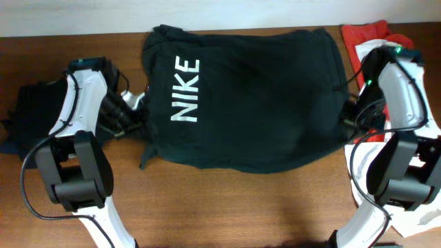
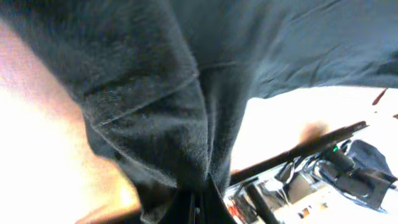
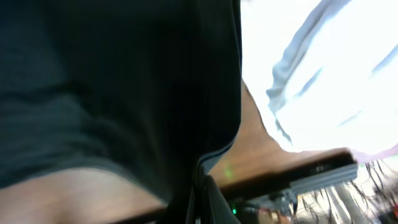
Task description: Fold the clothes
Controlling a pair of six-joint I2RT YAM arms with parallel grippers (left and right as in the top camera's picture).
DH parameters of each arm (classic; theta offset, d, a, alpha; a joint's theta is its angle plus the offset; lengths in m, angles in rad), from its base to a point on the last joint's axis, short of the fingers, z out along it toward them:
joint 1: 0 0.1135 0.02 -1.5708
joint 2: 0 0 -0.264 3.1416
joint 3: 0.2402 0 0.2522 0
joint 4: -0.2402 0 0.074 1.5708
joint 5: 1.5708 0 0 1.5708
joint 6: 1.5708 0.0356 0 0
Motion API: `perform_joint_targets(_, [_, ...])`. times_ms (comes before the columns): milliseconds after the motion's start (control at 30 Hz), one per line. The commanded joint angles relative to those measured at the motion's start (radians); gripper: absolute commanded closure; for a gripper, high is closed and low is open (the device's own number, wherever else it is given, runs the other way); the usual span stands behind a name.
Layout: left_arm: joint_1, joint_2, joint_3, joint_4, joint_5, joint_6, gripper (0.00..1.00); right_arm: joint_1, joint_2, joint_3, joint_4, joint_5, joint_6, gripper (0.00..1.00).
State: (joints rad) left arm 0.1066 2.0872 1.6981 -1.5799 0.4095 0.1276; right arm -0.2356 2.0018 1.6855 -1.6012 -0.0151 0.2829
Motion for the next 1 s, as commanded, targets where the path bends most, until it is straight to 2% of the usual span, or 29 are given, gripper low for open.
perform_joint_targets(0, [0.06,-0.013,-0.08,0.013,-0.025,0.024,1.0,-0.009,-0.061,-0.137,0.055,0.02,-0.006,0.96])
perform_joint_targets(133, [0.118,-0.08,-0.153,0.037,-0.021,0.016,1.0,-0.009,-0.122,-0.257,0.101,0.02,-0.006,0.96])
perform_joint_targets(300, [0.193,-0.29,-0.233,0.072,-0.021,-0.025,1.0,-0.009,-0.239,-0.36,0.118,0.024,0.003,0.96])
perform_joint_targets(500, [0.227,-0.546,-0.324,0.063,-0.049,-0.039,1.0,-0.009,-0.426,-0.395,0.082,0.03,0.006,0.96])
perform_joint_targets(733, [0.237,-0.661,-0.354,0.052,-0.059,-0.053,1.0,-0.009,-0.575,-0.438,0.027,0.054,0.006,0.96])
perform_joint_targets(867, [0.237,-0.657,-0.393,0.206,-0.058,-0.117,1.0,-0.009,-0.575,-0.438,0.111,0.05,0.006,0.94])
perform_joint_targets(967, [0.237,-0.637,-0.419,0.349,-0.058,-0.162,1.0,-0.009,-0.548,-0.438,0.257,0.042,0.006,0.94])
